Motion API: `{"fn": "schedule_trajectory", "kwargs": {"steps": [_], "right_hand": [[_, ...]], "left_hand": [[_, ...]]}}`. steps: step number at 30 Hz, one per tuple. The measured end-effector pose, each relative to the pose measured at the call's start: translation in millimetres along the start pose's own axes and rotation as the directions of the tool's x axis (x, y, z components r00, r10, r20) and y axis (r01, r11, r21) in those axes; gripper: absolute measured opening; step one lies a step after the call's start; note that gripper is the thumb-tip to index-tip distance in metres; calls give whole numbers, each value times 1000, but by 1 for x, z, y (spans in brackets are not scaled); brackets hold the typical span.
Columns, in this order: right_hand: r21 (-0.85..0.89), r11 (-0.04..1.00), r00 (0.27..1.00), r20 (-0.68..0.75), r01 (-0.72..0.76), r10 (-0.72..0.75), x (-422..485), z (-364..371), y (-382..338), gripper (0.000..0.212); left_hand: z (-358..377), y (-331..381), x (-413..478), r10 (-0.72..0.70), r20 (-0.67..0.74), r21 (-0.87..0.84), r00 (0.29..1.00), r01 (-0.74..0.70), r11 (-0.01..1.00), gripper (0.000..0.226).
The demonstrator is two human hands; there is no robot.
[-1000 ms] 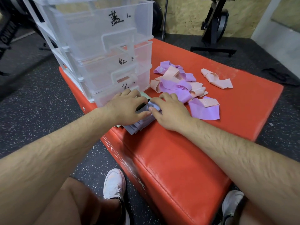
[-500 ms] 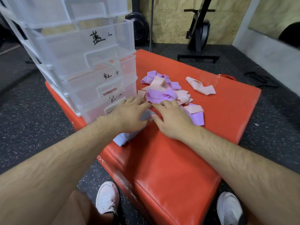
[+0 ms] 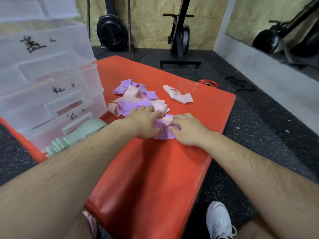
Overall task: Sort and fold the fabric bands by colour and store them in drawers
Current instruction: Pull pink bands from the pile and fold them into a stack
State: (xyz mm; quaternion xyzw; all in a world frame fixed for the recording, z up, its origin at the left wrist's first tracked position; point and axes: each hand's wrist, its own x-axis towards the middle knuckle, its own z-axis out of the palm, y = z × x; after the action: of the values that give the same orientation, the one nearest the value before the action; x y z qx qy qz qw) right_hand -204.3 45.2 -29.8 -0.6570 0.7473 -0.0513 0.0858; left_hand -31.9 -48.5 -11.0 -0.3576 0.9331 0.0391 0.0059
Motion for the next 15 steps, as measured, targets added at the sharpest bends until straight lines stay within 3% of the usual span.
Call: {"fn": "schedule_trajectory", "kwargs": {"steps": [7, 11, 15], "right_hand": [[114, 991, 998, 19, -64, 62, 14, -3, 19, 28], [190, 969, 984, 112, -159, 140, 17, 4, 26, 30], [212, 964, 987, 55, -158, 150, 23, 2, 23, 35]], "left_hand": [[6, 8, 21, -32, 8, -29, 999, 32, 999, 39], [11, 9, 23, -17, 28, -53, 999, 18, 998, 39], [12, 11, 25, 7, 19, -38, 1000, -6, 999, 41]]}}
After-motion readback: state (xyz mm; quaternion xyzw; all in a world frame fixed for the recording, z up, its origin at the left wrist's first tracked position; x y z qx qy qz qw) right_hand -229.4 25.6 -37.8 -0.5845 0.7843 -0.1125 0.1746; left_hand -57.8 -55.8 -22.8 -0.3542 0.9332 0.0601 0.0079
